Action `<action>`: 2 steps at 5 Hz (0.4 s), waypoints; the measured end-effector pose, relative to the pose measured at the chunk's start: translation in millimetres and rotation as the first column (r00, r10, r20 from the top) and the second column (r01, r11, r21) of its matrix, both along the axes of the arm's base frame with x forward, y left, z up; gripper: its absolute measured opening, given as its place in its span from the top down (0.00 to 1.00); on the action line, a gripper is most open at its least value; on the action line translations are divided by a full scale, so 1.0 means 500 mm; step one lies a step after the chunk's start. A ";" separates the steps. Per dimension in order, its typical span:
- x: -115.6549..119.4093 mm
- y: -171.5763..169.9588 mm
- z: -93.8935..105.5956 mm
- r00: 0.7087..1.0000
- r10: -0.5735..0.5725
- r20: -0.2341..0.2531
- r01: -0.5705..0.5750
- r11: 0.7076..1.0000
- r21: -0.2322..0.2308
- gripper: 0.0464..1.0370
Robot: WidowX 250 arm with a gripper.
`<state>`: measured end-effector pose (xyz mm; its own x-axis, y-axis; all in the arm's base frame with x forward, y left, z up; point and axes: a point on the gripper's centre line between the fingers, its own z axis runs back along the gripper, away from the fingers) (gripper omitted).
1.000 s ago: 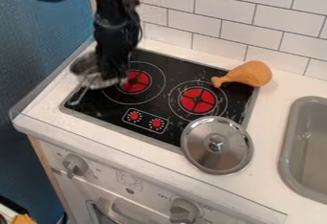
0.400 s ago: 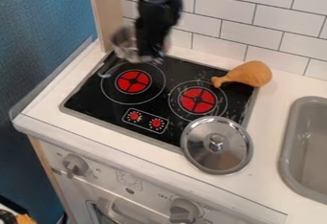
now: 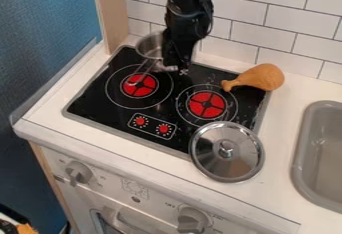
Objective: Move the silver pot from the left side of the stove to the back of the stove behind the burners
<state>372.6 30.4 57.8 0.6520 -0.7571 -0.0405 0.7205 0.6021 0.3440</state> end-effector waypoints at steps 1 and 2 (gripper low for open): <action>0.009 -0.005 -0.030 0.999 -0.017 -0.028 0.017 1.000 -0.006 0.98; 0.021 -0.008 -0.043 0.999 -0.022 -0.035 0.022 1.000 -0.015 0.98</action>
